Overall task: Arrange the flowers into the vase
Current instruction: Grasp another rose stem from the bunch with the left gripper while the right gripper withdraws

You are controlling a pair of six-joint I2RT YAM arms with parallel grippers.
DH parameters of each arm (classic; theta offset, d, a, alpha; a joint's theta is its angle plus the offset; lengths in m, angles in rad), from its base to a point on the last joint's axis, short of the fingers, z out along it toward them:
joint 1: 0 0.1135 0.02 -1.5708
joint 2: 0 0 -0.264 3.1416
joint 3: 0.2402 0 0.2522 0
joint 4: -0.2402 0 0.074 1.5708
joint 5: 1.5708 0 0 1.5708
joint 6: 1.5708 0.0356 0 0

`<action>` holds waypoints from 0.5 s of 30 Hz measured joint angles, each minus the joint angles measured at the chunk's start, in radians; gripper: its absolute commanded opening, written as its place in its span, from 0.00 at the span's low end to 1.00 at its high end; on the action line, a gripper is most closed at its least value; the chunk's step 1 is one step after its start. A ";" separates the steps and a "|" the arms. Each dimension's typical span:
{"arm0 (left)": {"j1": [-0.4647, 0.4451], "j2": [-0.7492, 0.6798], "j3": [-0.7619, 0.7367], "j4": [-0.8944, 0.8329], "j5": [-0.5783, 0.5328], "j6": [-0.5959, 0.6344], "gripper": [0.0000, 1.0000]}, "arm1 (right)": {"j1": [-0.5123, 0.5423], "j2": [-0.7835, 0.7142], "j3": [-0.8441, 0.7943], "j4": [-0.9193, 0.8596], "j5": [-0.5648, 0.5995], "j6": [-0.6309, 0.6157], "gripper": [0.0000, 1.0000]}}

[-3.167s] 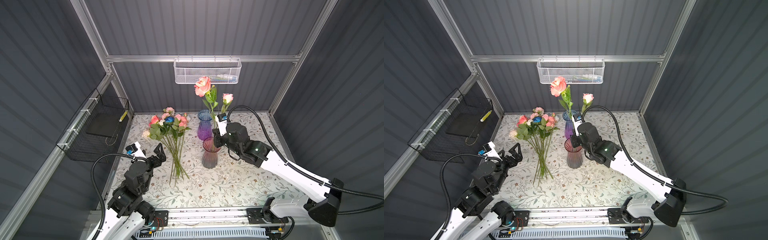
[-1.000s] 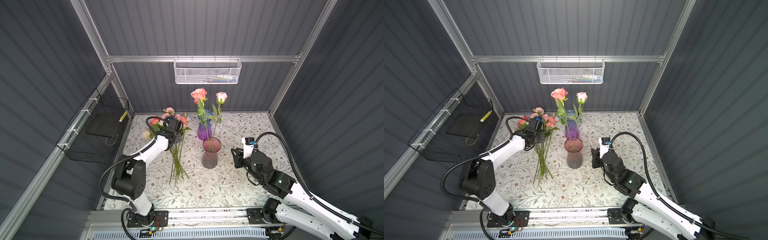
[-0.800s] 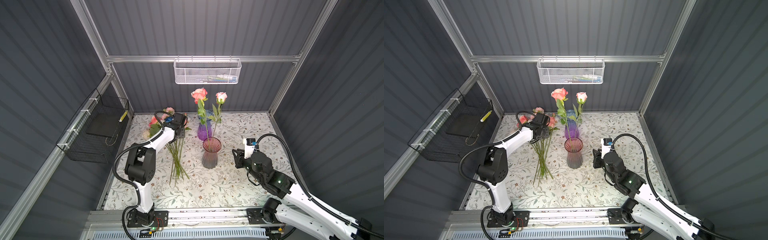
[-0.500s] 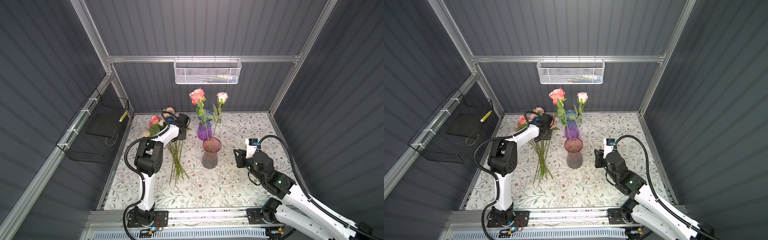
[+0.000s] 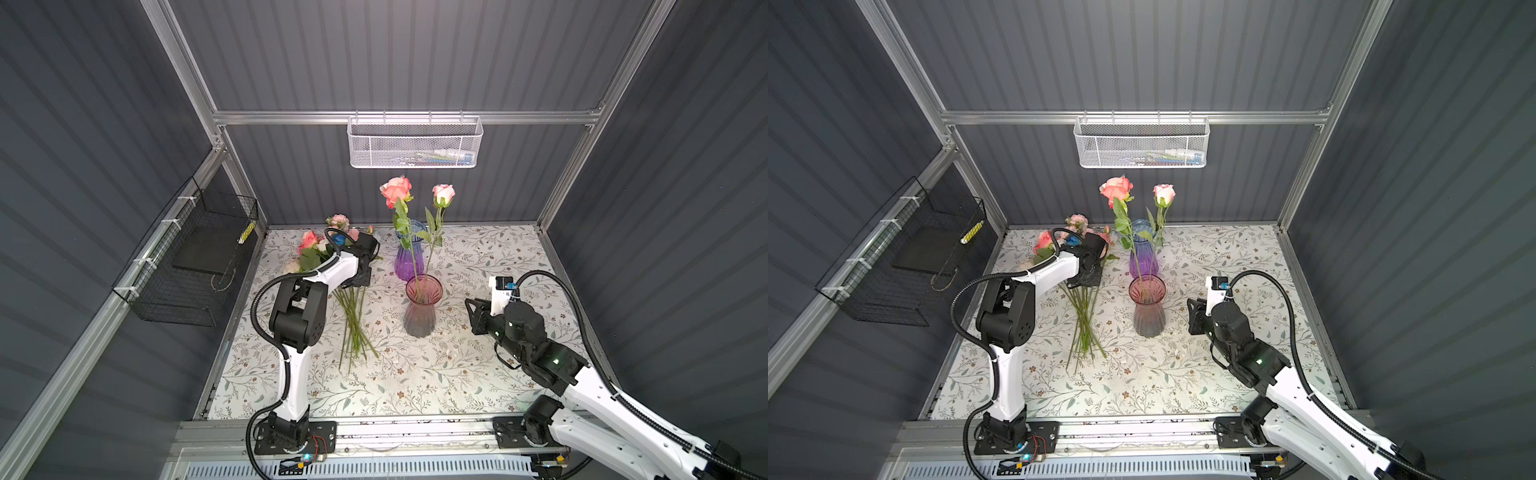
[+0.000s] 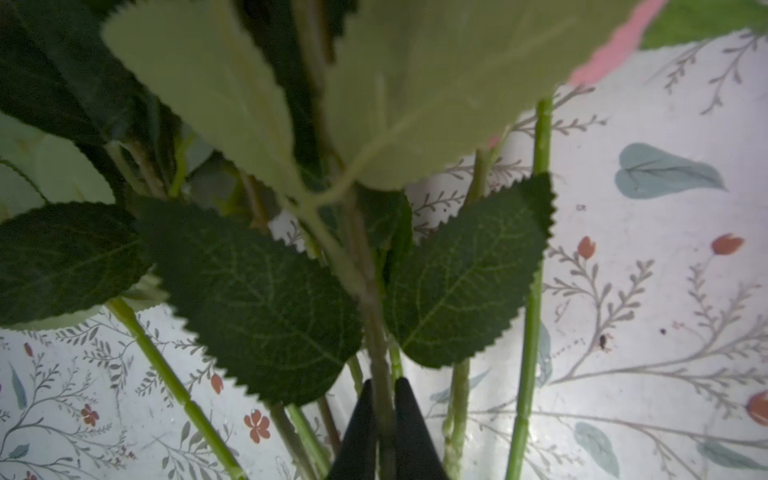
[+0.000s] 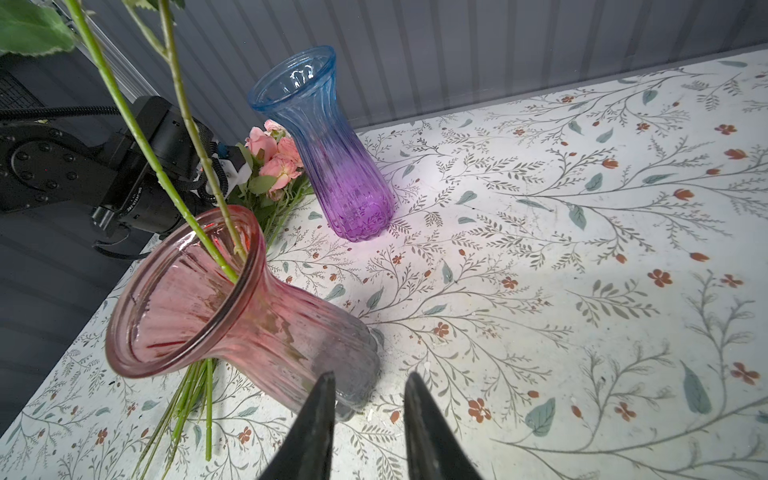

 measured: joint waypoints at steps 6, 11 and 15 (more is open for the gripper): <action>0.000 -0.008 0.000 -0.005 0.012 0.000 0.02 | -0.002 0.000 0.000 0.000 -0.002 0.000 0.31; 0.000 -0.074 0.000 -0.024 0.044 -0.002 0.00 | -0.003 -0.002 0.001 -0.005 0.000 -0.008 0.32; 0.000 -0.168 0.000 -0.027 0.083 -0.006 0.00 | -0.003 -0.022 0.008 -0.014 0.008 -0.026 0.32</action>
